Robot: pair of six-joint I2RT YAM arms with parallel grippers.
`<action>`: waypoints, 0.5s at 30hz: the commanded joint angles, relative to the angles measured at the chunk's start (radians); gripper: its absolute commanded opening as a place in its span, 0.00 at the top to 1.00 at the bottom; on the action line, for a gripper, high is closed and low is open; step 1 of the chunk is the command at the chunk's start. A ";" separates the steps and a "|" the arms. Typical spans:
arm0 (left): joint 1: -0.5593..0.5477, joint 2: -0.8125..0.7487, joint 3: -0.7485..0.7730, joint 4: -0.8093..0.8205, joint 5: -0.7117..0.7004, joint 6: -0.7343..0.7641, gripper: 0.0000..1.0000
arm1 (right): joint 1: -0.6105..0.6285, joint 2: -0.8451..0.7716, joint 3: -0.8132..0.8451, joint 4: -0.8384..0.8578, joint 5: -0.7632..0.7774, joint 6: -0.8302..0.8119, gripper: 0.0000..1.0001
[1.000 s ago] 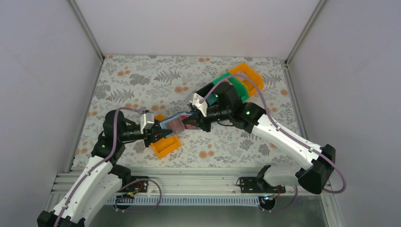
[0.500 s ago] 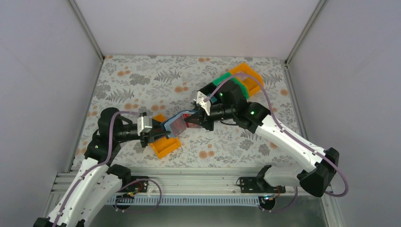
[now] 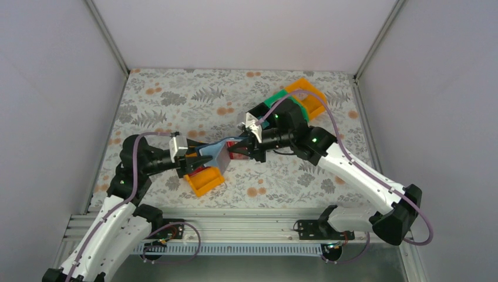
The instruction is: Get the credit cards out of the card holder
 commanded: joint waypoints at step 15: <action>-0.015 -0.077 -0.139 0.132 -0.193 -0.209 0.47 | 0.008 0.148 0.054 0.156 -0.067 0.143 0.96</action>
